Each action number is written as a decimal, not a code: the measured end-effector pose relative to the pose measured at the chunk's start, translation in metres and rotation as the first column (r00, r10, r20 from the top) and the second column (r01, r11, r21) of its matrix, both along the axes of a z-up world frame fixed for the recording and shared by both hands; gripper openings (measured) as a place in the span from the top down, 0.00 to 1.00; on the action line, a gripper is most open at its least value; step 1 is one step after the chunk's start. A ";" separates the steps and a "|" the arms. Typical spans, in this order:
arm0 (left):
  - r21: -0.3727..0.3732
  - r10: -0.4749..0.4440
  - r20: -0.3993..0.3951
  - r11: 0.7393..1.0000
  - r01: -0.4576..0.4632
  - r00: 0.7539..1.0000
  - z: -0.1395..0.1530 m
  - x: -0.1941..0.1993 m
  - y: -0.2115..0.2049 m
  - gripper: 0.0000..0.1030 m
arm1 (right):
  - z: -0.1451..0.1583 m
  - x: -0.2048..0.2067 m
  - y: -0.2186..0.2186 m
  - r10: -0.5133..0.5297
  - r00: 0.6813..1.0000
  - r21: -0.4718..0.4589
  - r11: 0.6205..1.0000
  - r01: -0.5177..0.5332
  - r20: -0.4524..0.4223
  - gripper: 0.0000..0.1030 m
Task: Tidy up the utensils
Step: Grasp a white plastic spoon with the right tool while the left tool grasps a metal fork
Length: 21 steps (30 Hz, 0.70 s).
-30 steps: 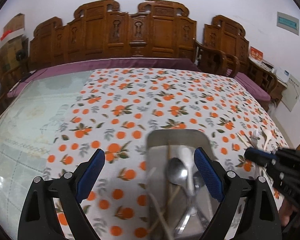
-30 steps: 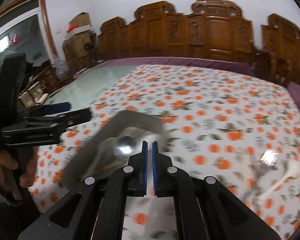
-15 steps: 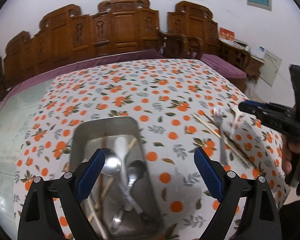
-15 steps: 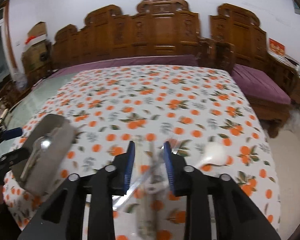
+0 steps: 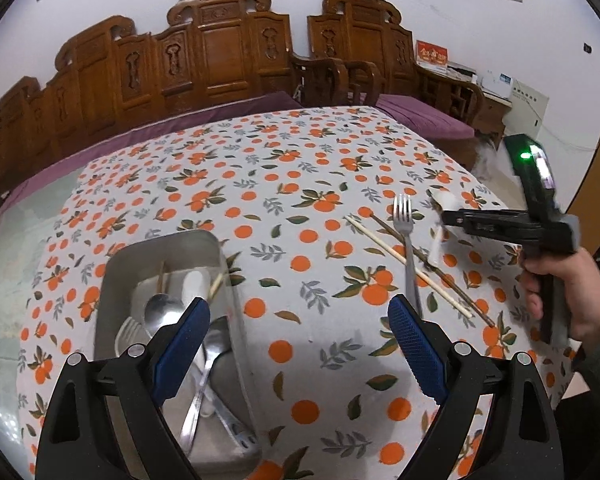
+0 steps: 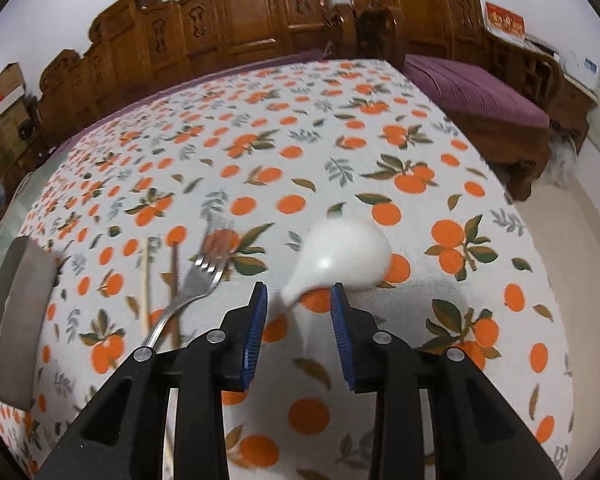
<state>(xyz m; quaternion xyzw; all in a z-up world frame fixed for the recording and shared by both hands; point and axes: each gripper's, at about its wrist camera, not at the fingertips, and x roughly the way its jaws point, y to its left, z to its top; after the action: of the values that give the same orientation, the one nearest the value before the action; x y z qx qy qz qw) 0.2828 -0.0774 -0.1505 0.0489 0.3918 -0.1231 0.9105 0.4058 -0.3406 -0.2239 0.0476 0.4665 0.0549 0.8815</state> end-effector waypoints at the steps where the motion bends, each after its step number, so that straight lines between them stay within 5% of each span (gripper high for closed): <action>1: 0.008 -0.002 -0.004 1.000 0.002 1.000 0.000 0.001 -0.003 0.16 | -0.003 0.003 -0.002 -0.003 1.000 0.020 1.000 0.003 0.000 0.65; 10: 0.022 -0.020 -0.028 1.000 0.021 0.999 -0.007 0.018 -0.039 0.16 | -0.005 0.021 0.003 -0.006 1.000 0.005 1.000 0.006 0.015 0.67; 14: 0.042 -0.027 -0.049 0.999 0.029 0.998 -0.014 0.031 -0.055 0.16 | -0.006 0.021 -0.006 0.001 1.000 0.018 1.000 -0.001 0.000 0.90; 21: 0.078 -0.065 -0.070 0.995 0.070 0.995 -0.028 0.056 -0.085 0.16 | -0.004 0.018 -0.034 -0.018 1.000 0.109 0.994 0.020 -0.023 0.95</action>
<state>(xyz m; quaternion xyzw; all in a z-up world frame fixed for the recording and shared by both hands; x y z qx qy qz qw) 0.3384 -0.1627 -0.1782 0.0943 0.4250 -0.1397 0.8894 0.4235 -0.3741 -0.2283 0.1006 0.4719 0.0714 0.8730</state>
